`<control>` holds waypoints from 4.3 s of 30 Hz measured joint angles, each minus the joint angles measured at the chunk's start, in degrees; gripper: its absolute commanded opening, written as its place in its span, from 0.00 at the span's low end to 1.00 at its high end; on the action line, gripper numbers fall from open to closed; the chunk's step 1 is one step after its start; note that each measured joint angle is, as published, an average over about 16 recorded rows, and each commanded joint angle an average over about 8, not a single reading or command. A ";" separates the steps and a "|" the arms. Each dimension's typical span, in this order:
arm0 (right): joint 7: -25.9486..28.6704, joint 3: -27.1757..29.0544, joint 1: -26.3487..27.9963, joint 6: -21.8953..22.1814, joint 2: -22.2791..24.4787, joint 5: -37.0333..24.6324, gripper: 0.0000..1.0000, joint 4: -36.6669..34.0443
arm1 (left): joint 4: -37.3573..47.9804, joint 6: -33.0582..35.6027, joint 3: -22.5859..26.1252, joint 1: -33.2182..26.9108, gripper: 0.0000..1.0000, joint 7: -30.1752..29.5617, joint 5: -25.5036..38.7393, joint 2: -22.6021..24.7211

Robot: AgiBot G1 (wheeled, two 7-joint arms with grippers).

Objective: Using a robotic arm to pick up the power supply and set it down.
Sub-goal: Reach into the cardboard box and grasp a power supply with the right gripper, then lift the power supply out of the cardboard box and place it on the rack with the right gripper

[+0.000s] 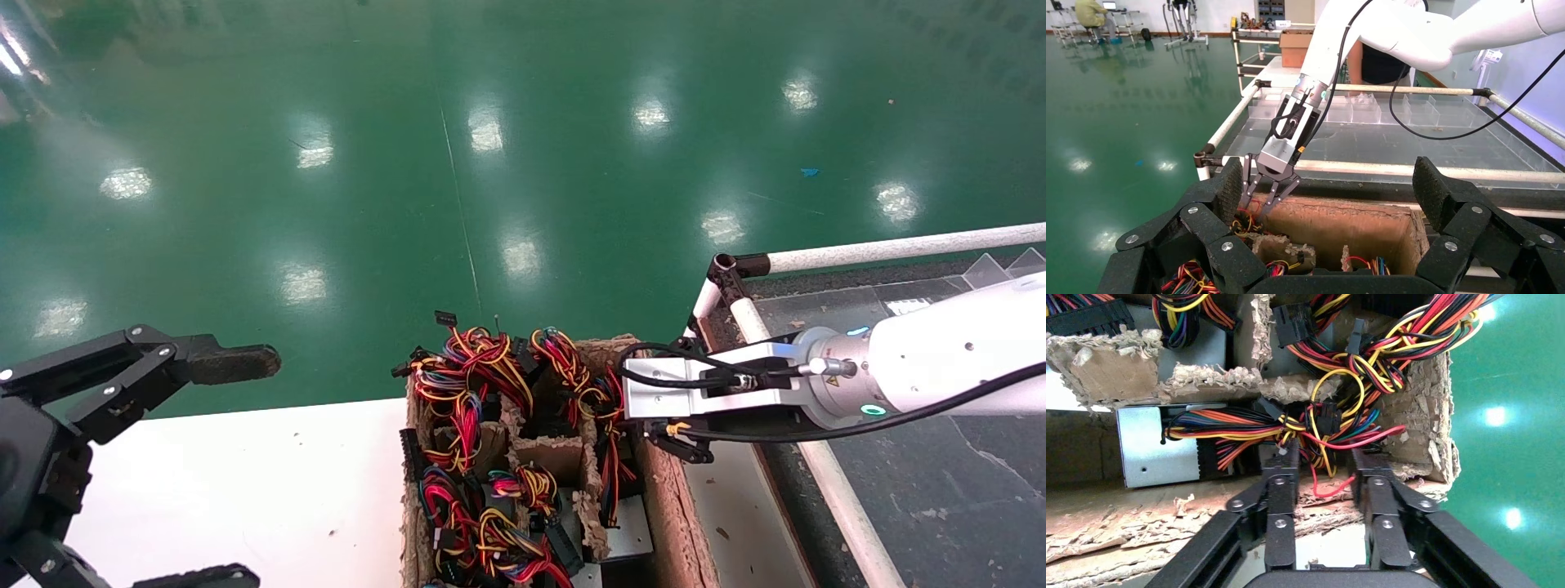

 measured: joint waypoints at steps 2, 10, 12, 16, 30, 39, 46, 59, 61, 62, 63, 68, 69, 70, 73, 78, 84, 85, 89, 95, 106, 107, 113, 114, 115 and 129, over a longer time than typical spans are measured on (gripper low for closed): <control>0.01 0.06 -0.10 0.08 0.04 0.12 0.00 0.02 | 0.00 -0.01 0.05 -0.01 1.00 0.03 -0.03 -0.02; -0.12 0.44 -0.75 0.65 0.26 0.87 0.00 0.15 | 0.00 -0.07 0.23 -0.05 1.00 0.13 -0.15 -0.10; -0.18 0.55 -0.96 0.82 0.34 1.09 0.00 0.17 | 0.00 -0.09 0.27 -0.06 1.00 0.16 -0.18 -0.12; -0.27 0.80 -1.41 1.18 0.54 1.57 0.00 0.21 | 0.00 -0.11 0.36 -0.08 1.00 0.21 -0.24 -0.16; -0.90 3.33 -3.83 4.02 2.25 5.54 0.00 0.30 | 0.01 -0.20 0.65 -0.14 1.00 0.38 -0.43 -0.28; -2.29 5.90 -4.64 5.62 4.18 9.43 0.00 0.52 | 0.01 -0.26 0.82 -0.18 1.00 0.48 -0.54 -0.35; -5.76 7.67 -4.48 5.76 5.65 12.60 0.00 0.81 | 0.01 -0.30 0.96 -0.20 1.00 0.56 -0.62 -0.41; -19.35 12.21 -5.70 3.14 8.44 24.42 0.00 1.03 | 0.01 -0.37 1.19 -0.26 1.00 0.69 -0.78 -0.51; -21.71 13.10 -6.25 2.77 8.80 26.57 0.00 1.01 | 0.01 -0.38 1.22 -0.26 1.00 0.71 -0.80 -0.52; -22.85 13.55 -6.55 2.62 8.97 27.61 0.00 1.00 | 0.01 -0.38 1.24 -0.27 1.00 0.72 -0.81 -0.53; -23.97 14.01 -6.86 2.51 9.13 28.62 0.00 0.99 | 0.01 -0.39 1.26 -0.27 1.00 0.73 -0.82 -0.54; -28.92 16.38 -8.67 3.23 9.71 32.53 0.00 0.95 | 0.01 -0.41 1.34 -0.29 1.00 0.78 -0.87 -0.57; -29.75 16.89 -9.07 3.56 9.80 33.20 0.00 0.95 | 0.01 -0.42 1.36 -0.29 1.00 0.79 -0.88 -0.58; -30.52 17.40 -9.46 3.92 9.89 33.87 0.00 0.95 | 0.01 -0.42 1.37 -0.30 1.00 0.80 -0.90 -0.59; -32.43 18.95 -10.57 5.09 10.15 35.78 0.00 0.93 | 0.01 -0.44 1.42 -0.31 1.00 0.83 -0.93 -0.61; -34.55 21.53 -11.97 7.20 10.48 38.68 0.00 0.91 | 0.02 -0.46 1.50 -0.33 1.00 0.88 -0.98 -0.64; -35.83 24.29 -12.74 9.43 10.83 41.55 0.00 0.90 | 0.02 -0.49 1.60 -0.35 1.00 0.93 -1.04 -0.68; -35.99 24.69 -12.76 9.73 10.89 41.95 0.00 0.90 | 0.02 -0.50 1.61 -0.35 1.00 0.94 -1.05 -0.69; -36.56 26.18 -12.54 10.71 11.11 43.32 0.00 0.90 | 0.02 -0.52 1.68 -0.37 1.00 0.97 -1.09 -0.71; -37.18 28.07 -11.45 11.71 11.72 44.76 0.00 0.88 | 0.02 -0.54 1.77 -0.39 1.00 1.03 -1.15 -0.75; -37.47 30.59 -8.66 14.62 13.51 44.43 0.00 0.71 | 0.02 -0.59 1.93 -0.43 1.00 1.12 -1.25 -0.82; -37.43 30.72 -8.42 14.98 13.67 44.20 0.00 0.69 | 0.02 -0.60 1.94 -0.43 1.00 1.13 -1.26 -0.82; -36.91 31.26 -7.44 17.60 14.75 42.13 0.00 0.58 | 0.02 -0.62 2.03 -0.45 1.00 1.18 -1.31 -0.86; -36.76 31.35 -7.37 18.13 14.99 41.70 0.00 0.56 | 0.02 -0.63 2.04 -0.45 1.00 1.18 -1.32 -0.86; -36.59 31.45 -7.33 18.67 15.26 41.26 0.00 0.55 | 0.02 -0.63 2.05 -0.46 1.00 1.19 -1.33 -0.87; -31.75 33.62 -11.03 28.99 22.31 32.86 0.00 0.42 | 0.02 -0.69 2.25 -0.50 1.00 1.30 -1.45 -0.95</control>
